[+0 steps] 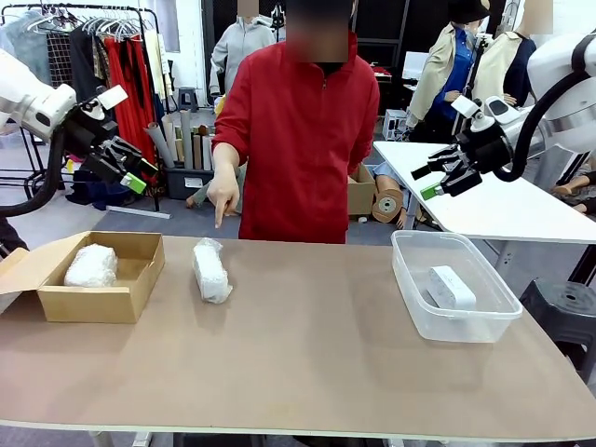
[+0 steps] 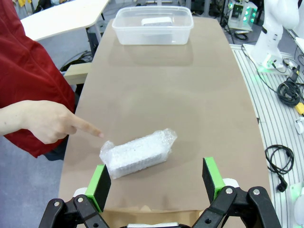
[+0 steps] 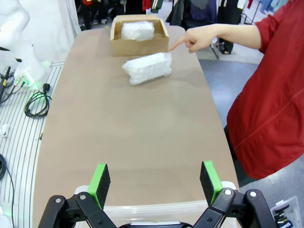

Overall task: Separate and place wrapped and unwrapped clocks.
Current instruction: Pick up the Digital clock indicated by the person.

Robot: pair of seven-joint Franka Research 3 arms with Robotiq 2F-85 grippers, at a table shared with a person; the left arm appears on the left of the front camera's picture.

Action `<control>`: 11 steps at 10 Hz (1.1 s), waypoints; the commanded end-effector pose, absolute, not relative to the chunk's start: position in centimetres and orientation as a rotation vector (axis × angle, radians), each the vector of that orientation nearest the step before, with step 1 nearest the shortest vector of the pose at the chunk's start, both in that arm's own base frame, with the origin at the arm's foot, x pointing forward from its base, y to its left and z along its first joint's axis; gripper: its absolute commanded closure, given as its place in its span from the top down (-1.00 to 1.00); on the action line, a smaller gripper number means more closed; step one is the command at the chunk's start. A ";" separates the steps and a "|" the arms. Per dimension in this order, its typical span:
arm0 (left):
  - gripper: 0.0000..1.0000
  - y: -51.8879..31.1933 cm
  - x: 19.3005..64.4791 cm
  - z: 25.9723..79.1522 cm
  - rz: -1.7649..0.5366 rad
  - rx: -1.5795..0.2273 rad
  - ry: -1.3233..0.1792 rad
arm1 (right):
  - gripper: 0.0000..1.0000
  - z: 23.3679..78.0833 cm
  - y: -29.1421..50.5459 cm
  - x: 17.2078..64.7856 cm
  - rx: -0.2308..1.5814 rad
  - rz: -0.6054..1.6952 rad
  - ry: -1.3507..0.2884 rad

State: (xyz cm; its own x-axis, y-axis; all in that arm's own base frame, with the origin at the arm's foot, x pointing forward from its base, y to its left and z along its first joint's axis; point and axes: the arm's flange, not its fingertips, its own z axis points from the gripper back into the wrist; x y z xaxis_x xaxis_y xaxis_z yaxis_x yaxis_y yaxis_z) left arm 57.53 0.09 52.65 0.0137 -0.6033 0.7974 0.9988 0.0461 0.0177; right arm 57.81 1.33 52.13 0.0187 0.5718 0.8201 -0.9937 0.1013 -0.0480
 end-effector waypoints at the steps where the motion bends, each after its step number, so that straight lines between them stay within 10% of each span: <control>1: 1.00 0.1 57.4 52.9 -1.415 -0.685 -0.749 | 1.00 52.4 1.3 57.7 0.661 1.376 -0.827; 11: 1.00 0.1 57.4 52.9 -1.415 -0.685 -0.749 | 1.00 52.4 1.3 57.7 0.661 1.376 -0.827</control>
State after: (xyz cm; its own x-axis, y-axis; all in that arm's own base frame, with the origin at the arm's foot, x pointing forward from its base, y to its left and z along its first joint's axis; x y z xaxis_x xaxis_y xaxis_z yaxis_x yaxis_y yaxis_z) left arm 57.53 0.09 52.65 0.0137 -0.6033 0.7974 0.9988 0.0461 0.0177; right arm 57.81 1.33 52.13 0.0187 0.5718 0.8201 -0.9937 0.1013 -0.0480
